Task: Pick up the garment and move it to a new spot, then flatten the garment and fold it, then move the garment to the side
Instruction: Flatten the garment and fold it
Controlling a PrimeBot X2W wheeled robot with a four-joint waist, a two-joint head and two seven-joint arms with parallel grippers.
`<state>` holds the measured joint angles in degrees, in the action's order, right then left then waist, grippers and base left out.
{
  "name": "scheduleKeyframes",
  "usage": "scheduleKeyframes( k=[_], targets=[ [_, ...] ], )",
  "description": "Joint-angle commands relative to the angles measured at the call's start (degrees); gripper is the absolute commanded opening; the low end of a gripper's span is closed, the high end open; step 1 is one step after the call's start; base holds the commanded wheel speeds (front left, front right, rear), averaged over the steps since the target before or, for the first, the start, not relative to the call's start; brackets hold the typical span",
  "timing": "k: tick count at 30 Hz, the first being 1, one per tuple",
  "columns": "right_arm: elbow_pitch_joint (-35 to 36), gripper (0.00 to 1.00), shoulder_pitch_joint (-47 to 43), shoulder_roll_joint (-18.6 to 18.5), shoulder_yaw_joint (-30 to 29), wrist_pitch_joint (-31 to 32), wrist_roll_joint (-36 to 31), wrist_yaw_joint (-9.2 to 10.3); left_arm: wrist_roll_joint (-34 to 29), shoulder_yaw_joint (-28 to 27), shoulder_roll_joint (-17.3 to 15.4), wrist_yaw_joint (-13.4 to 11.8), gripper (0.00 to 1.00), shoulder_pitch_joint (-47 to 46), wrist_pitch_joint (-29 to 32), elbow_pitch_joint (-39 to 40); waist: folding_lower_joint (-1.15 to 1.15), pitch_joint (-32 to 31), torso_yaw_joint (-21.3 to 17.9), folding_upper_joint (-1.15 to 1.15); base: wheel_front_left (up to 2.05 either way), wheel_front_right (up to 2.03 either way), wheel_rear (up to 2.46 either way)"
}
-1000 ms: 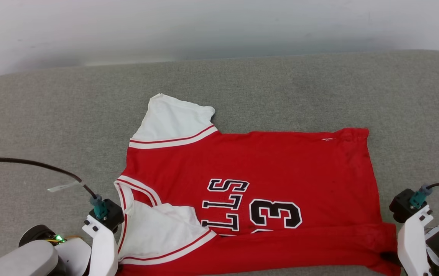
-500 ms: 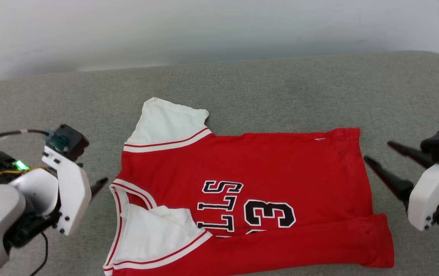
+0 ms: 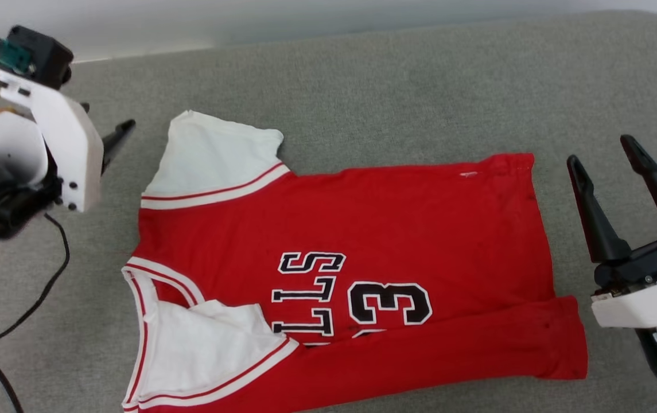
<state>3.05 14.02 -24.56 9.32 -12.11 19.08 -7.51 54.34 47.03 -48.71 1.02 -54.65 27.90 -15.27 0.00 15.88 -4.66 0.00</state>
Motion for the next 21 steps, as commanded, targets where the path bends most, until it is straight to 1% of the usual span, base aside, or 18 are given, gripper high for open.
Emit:
scheduleKeyframes(
  k=[1,5,9,12,15,21],
  targets=[
    [1.11,1.00,-0.89,1.25,-0.90,-0.40,-0.62,0.04,0.02,-0.44,0.49,0.33,1.00,-1.89,0.54,-0.60,0.00,2.75,-1.29,0.00,0.00,0.00,0.00],
    [5.51,1.00,-2.42,4.50,-2.95,-0.68,-3.44,0.04,0.56,-0.38,2.00,1.62,1.00,-7.73,5.51,-3.51,0.00,7.00,-2.46,0.00,0.00,0.00,0.00],
    [9.25,1.00,-1.97,6.93,-4.71,-1.51,-5.80,0.04,2.35,-0.08,3.05,2.94,1.00,-13.70,12.95,-6.20,0.00,11.34,-3.65,0.00,0.00,0.00,0.00],
    [10.42,1.00,-0.70,7.24,-4.93,-1.49,-6.63,0.04,3.52,0.82,3.41,3.66,1.00,-17.64,19.96,-7.38,0.00,14.38,-4.50,0.00,0.00,0.00,0.00],
    [10.85,1.00,0.80,7.49,-4.57,-1.51,-7.02,0.04,2.75,2.10,2.92,4.09,1.00,-21.28,25.48,-8.16,0.00,17.16,-5.44,0.00,0.00,0.00,0.00],
    [9.37,1.00,3.35,7.71,-3.54,-1.77,-7.42,0.04,0.95,4.57,2.75,4.52,1.00,-24.44,30.93,-9.91,0.00,20.49,-6.43,0.00,0.00,0.00,0.00]
  ],
)
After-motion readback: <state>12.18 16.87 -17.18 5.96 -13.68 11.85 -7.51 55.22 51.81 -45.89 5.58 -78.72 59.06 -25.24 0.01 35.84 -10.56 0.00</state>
